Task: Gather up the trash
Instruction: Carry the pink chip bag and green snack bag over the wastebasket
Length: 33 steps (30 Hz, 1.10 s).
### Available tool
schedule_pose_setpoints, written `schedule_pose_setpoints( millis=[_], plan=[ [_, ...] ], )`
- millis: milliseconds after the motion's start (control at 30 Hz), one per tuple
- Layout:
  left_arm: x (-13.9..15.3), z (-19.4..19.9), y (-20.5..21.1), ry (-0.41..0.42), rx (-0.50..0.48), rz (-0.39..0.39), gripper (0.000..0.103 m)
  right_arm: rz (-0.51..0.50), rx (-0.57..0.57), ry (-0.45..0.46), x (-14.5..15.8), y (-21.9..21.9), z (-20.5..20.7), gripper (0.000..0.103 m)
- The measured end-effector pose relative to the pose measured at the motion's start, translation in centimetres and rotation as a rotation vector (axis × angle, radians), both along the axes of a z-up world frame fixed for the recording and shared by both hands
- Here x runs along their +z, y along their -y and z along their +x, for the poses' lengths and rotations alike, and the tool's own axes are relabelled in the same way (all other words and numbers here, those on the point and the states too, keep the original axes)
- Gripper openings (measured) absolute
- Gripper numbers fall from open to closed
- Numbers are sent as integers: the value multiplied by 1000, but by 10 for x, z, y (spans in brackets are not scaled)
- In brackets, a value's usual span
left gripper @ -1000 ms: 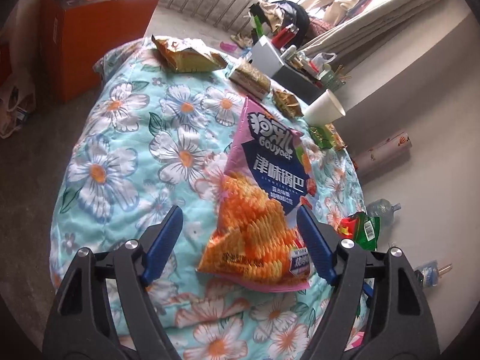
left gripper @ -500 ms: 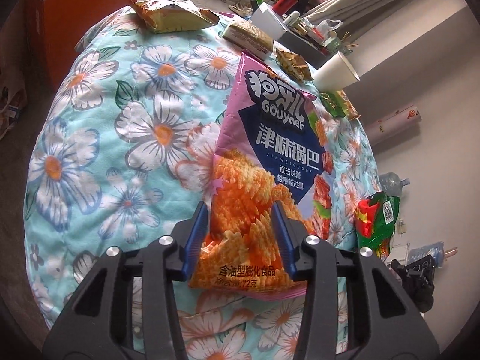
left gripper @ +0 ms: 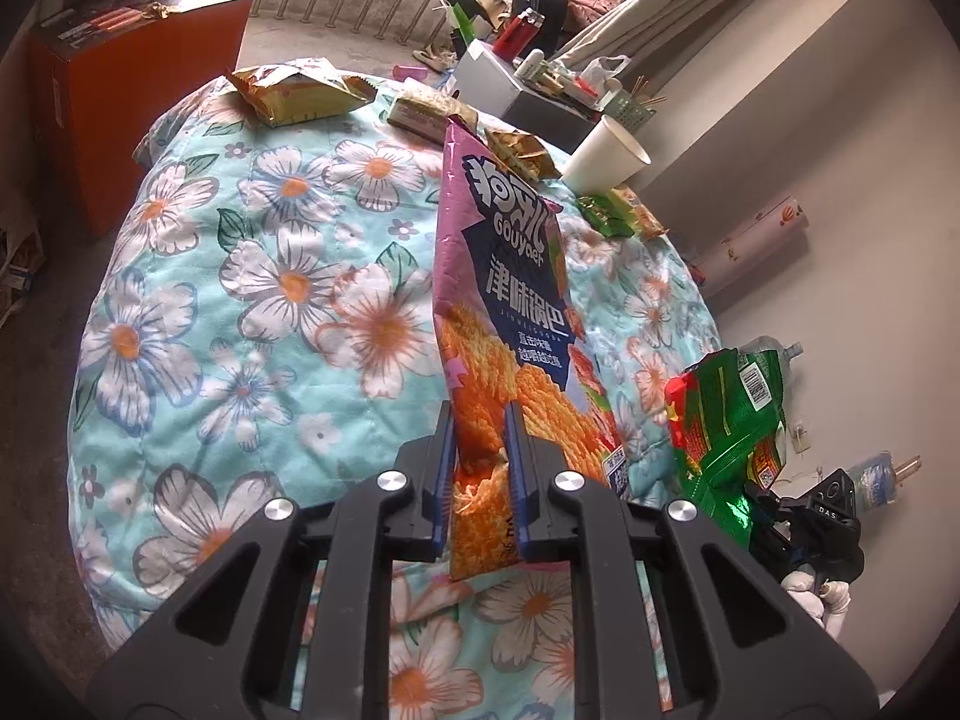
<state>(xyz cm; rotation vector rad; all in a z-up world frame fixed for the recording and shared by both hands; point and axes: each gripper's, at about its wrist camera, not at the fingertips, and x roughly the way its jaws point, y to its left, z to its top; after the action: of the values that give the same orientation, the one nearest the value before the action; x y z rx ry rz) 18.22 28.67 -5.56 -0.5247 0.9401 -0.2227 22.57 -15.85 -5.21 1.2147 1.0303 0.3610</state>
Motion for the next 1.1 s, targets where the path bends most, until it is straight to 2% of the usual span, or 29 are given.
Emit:
schedule_pose_setpoints(
  millis=[133,500,867,1100],
  plan=[
    [22,-15,4,56,-6,-37,13,30,-17,51,14,15,-8,7],
    [80,-27,54,172,-69,-15,13,87,-84,141,34,55,-35,7],
    [110,-21,107,227,-139,-1,13,131,-188,190,27,118,-83,7],
    [120,4,174,252,-244,-3,13,144,-303,193,15,167,-107,7]
  ],
)
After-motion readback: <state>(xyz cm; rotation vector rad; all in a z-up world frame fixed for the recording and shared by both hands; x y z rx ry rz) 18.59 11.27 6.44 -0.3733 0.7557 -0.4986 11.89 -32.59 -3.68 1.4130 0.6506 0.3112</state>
